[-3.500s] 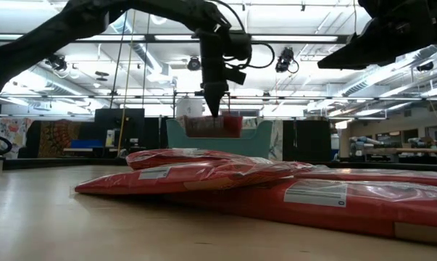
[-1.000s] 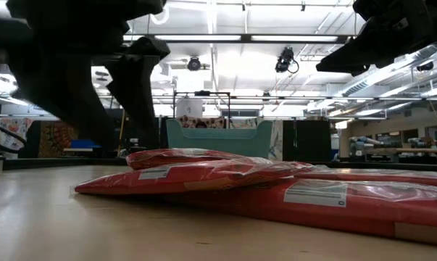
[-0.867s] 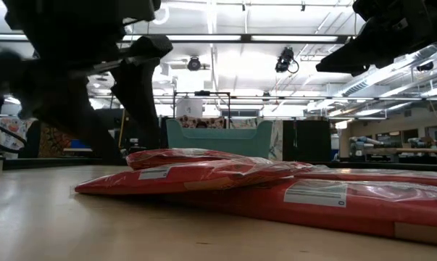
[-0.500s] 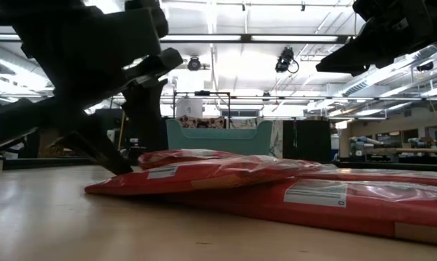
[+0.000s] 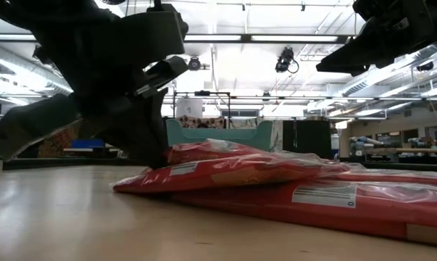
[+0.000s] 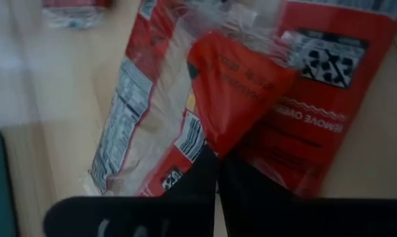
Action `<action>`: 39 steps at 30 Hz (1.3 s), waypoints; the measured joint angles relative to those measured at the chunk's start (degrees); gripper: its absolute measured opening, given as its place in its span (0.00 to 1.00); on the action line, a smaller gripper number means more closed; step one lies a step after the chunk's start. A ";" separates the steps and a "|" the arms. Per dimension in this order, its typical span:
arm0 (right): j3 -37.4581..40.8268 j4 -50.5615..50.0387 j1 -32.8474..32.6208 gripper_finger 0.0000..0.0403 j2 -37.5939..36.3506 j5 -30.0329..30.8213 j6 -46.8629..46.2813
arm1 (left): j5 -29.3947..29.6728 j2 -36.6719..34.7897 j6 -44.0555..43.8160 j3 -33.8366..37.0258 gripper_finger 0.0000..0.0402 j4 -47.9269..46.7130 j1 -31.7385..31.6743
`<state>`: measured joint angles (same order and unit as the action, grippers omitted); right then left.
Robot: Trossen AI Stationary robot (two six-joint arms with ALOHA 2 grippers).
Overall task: Sort popcorn bags into baskets
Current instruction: Put the popcorn bag into the green bin
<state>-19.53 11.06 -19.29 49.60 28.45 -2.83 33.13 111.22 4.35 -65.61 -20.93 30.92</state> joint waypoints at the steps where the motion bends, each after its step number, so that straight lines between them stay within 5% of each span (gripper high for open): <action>1: 0.00 0.01 0.00 0.36 0.00 0.00 0.00 | 0.54 -0.01 -1.14 0.03 0.02 0.09 -0.01; 7: 0.00 -0.01 0.00 0.36 0.00 -0.53 -0.10 | 0.73 -1.30 -6.06 -2.06 0.02 -2.94 -0.95; 12: 0.02 1.52 -0.43 0.36 1.90 -8.87 2.59 | -0.06 -5.78 -10.84 -4.17 0.01 -5.32 -3.15; 19: 0.02 11.92 -2.08 0.36 11.44 -7.29 9.23 | -5.94 -9.96 -18.82 -4.21 0.01 -4.67 -7.00; 27: 0.02 23.83 -1.97 0.38 21.31 -7.24 13.55 | -7.35 -10.46 -19.06 -4.21 0.01 1.49 -8.26; 39: -0.02 36.11 -1.94 0.41 26.50 -13.21 16.32 | -9.32 -12.44 -12.58 -4.23 0.01 10.01 -8.26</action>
<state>-19.55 47.17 -21.23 76.10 15.24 13.49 23.81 98.78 -8.23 -69.84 -10.92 22.65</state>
